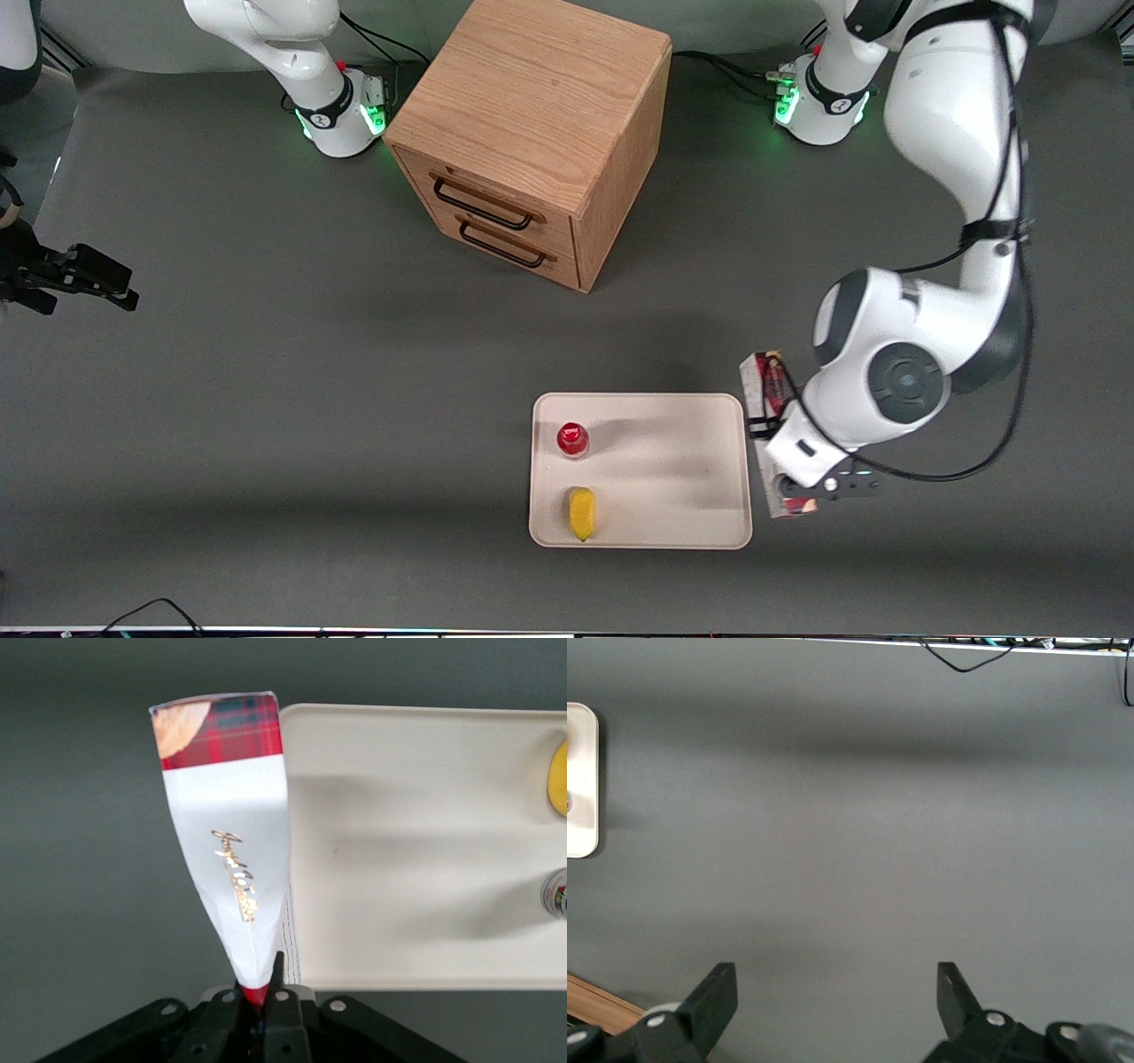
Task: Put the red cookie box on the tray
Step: 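Carry the upright cookie box with the left gripper over the white tray, then lower the cookie box onto the tray and open the left gripper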
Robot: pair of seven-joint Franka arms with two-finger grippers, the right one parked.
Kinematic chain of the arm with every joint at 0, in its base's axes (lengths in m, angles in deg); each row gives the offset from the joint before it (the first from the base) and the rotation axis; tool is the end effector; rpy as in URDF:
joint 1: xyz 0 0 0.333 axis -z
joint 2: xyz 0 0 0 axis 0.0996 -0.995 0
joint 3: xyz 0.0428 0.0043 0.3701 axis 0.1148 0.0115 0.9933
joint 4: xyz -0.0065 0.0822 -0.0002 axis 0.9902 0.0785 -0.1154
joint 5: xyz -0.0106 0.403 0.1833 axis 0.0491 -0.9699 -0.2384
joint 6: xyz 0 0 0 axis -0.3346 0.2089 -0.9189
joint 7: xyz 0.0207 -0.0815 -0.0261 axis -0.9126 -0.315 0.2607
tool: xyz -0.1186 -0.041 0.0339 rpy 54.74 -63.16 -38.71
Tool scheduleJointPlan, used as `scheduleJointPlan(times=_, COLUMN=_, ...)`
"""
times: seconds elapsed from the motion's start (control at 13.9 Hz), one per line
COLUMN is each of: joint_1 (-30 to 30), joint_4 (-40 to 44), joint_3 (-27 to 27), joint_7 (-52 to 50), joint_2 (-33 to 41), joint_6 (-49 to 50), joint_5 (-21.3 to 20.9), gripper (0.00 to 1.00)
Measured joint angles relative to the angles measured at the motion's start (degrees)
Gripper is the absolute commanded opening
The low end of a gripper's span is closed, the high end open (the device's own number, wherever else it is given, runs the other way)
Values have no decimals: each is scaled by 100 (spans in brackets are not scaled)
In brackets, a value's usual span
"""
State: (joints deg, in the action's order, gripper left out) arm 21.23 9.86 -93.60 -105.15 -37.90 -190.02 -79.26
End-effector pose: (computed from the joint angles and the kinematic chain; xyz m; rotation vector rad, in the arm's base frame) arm 0.8013 -0.2722 0.3373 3.1013 0.0101 0.0051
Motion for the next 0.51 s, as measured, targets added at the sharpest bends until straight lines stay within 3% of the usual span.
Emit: scheduleJointPlan(times=0.51, joint_1=282, joint_4=496, joint_3=51, joint_7=-4, joint_2=-884, joint_6=-587, joint_5=-161, gripper=0)
